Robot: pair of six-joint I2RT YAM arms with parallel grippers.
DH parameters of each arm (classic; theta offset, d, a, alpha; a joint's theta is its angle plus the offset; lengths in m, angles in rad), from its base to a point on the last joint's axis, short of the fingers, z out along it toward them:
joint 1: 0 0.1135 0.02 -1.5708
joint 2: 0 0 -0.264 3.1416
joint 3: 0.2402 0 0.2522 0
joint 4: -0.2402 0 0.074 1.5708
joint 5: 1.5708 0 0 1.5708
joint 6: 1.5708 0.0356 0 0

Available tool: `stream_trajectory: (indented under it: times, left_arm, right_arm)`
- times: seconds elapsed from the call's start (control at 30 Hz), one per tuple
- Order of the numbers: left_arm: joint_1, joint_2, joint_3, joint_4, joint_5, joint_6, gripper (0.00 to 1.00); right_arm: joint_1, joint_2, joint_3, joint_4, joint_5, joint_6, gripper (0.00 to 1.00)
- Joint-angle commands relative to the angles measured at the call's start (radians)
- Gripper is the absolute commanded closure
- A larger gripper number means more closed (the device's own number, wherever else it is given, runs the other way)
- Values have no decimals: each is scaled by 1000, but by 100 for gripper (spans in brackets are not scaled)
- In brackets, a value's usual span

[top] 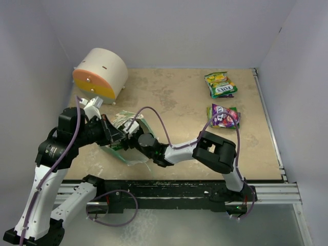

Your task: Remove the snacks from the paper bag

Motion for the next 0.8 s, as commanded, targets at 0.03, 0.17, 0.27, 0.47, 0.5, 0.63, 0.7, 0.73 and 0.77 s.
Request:
stream_trajectory:
  times: [0.03,0.17,0.27,0.47,0.5,0.63,0.7,0.73,0.77]
  left_arm:
    - [5,0,5,43,17,-15,100]
    - [5,-1,4,41,16,-19,100]
    - [6,4,6,45,19,-22,100]
    - [5,16,12,53,27,-24,100]
    - [6,17,13,53,27,-23,100]
    - [5,25,21,9,-30,-25,100]
    - [5,29,28,-41,-85,-23,100]
    - [5,34,32,-66,-118,-19,100]
    - [5,41,37,-92,-141,-17,100]
  right_arm:
    - [-6,67,139,47,90,-8,29]
    - [-11,134,208,30,120,0,27]
    - [-21,178,245,23,133,5,26]
    - [-59,245,288,32,95,22,24]
    - [-63,255,297,31,82,24,24]
    - [-66,261,302,19,72,23,25]
    - [-71,230,252,48,42,16,26]
    - [-75,203,212,71,-6,7,26]
    - [-78,175,164,119,-50,-17,26]
